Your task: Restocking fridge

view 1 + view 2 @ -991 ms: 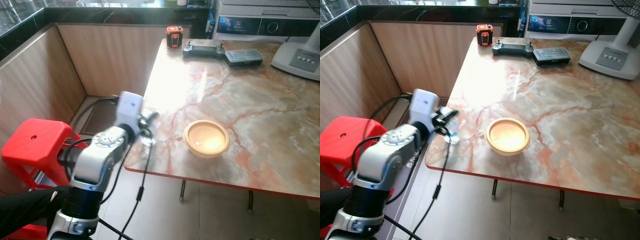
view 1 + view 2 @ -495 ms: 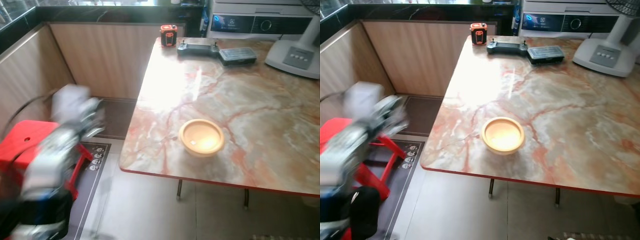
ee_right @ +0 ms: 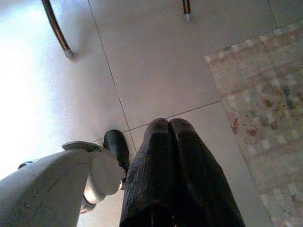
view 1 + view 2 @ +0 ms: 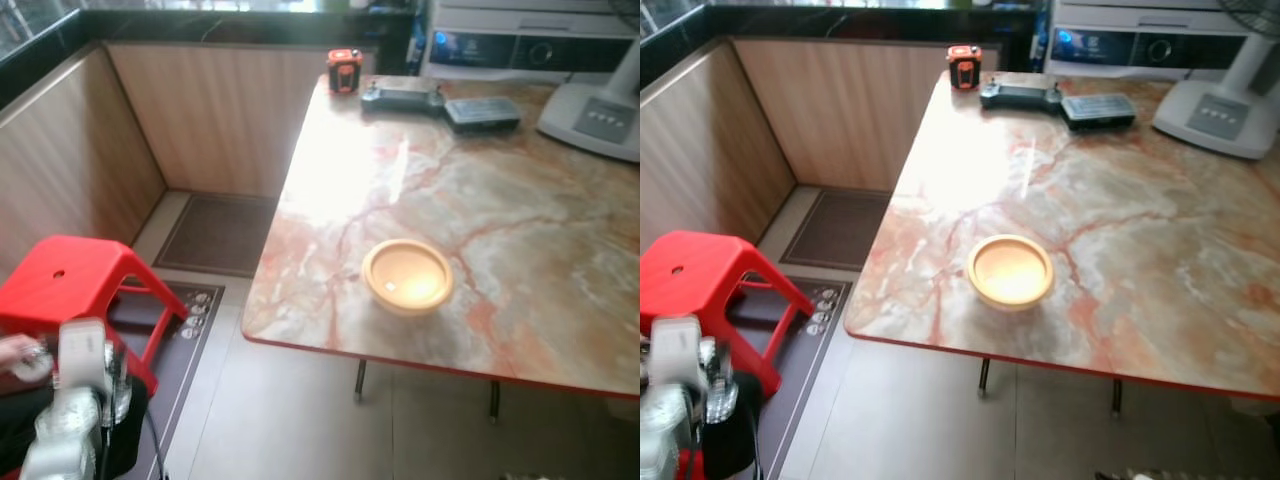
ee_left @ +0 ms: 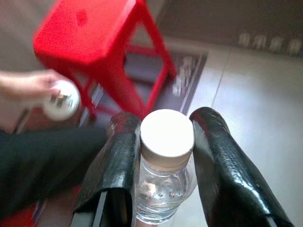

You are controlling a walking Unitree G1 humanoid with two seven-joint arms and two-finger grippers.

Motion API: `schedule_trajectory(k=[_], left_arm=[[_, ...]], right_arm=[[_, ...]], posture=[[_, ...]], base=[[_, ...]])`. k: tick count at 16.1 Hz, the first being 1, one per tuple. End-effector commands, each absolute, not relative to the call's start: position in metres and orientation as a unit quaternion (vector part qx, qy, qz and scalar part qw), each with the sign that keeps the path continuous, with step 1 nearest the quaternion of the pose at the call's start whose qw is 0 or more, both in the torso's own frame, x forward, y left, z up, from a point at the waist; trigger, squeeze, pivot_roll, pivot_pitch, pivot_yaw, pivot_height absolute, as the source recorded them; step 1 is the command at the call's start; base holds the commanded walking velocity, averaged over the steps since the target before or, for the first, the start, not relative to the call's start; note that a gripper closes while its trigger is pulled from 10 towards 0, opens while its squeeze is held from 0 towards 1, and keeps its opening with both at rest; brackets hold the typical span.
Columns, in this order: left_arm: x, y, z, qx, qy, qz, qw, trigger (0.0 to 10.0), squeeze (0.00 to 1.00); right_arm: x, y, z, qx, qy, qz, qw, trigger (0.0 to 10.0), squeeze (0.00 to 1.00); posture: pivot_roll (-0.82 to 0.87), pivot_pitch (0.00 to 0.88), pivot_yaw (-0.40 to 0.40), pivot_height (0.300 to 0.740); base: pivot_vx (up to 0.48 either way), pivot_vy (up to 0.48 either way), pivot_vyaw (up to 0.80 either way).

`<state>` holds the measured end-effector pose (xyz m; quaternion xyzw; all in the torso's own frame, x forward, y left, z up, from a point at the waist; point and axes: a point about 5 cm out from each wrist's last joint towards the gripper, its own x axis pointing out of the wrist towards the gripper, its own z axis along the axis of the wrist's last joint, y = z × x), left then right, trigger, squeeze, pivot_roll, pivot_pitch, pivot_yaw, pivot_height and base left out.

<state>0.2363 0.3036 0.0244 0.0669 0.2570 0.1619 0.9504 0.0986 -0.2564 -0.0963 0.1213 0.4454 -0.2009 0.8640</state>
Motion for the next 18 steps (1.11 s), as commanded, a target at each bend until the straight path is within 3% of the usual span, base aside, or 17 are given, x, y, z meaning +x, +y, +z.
schedule_trajectory(k=[1,2,6,10,18], left_arm=[[0.227,0.304,0.008,0.071,0.279,0.163,0.944,10.0,0.0],[0.204,0.303,-0.022,0.06,0.342,0.172,0.922,10.0,0.0],[0.158,0.291,-0.064,0.061,0.447,0.175,0.875,10.0,0.0],[0.169,0.285,-0.063,0.059,0.422,0.175,0.888,10.0,0.0],[0.143,0.293,-0.073,0.02,0.456,0.223,0.861,10.0,0.0]], right_arm=[[0.094,-0.257,-0.097,0.12,0.452,-0.205,0.86,10.0,0.0],[0.093,-0.256,-0.098,0.12,0.454,-0.205,0.859,10.0,0.0],[0.09,-0.257,-0.098,0.123,0.453,-0.214,0.857,10.0,0.0],[0.086,-0.259,-0.099,0.115,0.458,-0.214,0.855,10.0,0.0],[0.084,-0.256,-0.1,0.116,0.464,-0.215,0.852,10.0,0.0]], posture=[[0.09,0.069,0.004,0.74],[0.08,0.066,0.003,0.74],[0.05,0.053,0.009,0.74],[0.04,0.049,0.009,0.74],[0.03,0.049,0.025,0.74]], base=[[0.0,0.0,0.0],[0.0,0.0,0.0],[0.0,0.0,0.0],[0.0,0.0,0.0],[0.0,0.041,0.0]])
